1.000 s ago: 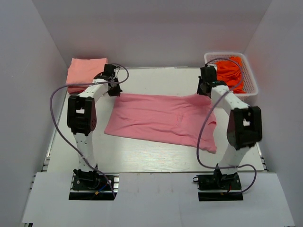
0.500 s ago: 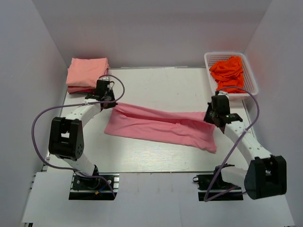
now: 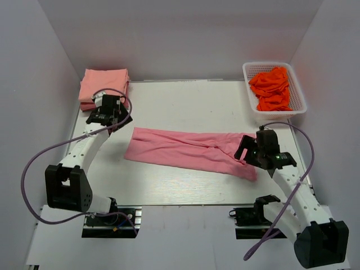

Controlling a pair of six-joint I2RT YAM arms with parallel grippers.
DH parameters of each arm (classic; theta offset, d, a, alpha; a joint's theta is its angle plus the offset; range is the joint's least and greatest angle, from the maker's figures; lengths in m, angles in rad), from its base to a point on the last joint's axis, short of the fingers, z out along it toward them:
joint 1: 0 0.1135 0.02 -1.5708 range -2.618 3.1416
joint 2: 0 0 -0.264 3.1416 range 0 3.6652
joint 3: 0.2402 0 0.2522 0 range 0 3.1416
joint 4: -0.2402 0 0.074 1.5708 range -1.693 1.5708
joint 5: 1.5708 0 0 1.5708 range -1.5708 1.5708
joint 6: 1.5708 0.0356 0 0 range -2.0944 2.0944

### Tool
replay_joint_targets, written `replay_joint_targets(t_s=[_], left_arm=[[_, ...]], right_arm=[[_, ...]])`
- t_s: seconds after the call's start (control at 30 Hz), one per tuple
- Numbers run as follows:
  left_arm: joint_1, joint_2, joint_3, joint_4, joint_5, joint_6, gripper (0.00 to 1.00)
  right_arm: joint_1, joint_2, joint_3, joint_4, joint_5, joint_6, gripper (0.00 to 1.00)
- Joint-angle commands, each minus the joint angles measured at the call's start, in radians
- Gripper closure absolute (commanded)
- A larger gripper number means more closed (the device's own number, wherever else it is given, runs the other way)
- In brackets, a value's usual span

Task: Fold and stack the t-shirts
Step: Grap the side of the flattened tshirt furthest away from the robot with both arms, then fold the other side of the tshirt into a rectangle

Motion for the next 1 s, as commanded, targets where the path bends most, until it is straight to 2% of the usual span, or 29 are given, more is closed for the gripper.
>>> replay_joint_targets(t_s=[0.0, 0.1, 0.23, 0.3, 0.43, 0.53, 0.7, 0.97], left_arm=[[-0.018, -0.006, 0.119, 0.080, 0.135, 0.039, 0.00], [-0.037, 0.133, 0.217, 0.110, 0.353, 0.079, 0.00], [-0.061, 0.329, 0.332, 0.069, 0.477, 0.140, 0.00], [-0.077, 0.423, 0.414, -0.050, 0.458, 0.141, 0.03], [-0.089, 0.489, 0.464, -0.243, 0.300, 0.127, 0.11], [-0.089, 0.520, 0.514, -0.400, 0.251, 0.064, 0.17], [-0.089, 0.580, 0.547, -0.466, 0.240, -0.007, 0.30], [-0.070, 0.655, 0.609, -0.506, 0.186, -0.069, 0.29]], right_arm=[[0.000, 0.055, 0.114, 0.116, 0.008, -0.030, 0.10], [-0.001, 0.191, 0.174, 0.195, -0.008, -0.037, 0.10], [-0.003, 0.334, 0.231, 0.223, -0.062, -0.086, 0.10], [0.000, 0.399, 0.251, 0.210, -0.105, -0.108, 0.10], [-0.003, 0.432, 0.237, 0.203, -0.095, -0.117, 0.10], [-0.003, 0.440, 0.219, 0.206, -0.085, -0.114, 0.10], [0.000, 0.454, 0.196, 0.203, -0.087, -0.103, 0.12], [-0.001, 0.478, 0.200, 0.201, -0.081, -0.102, 0.12]])
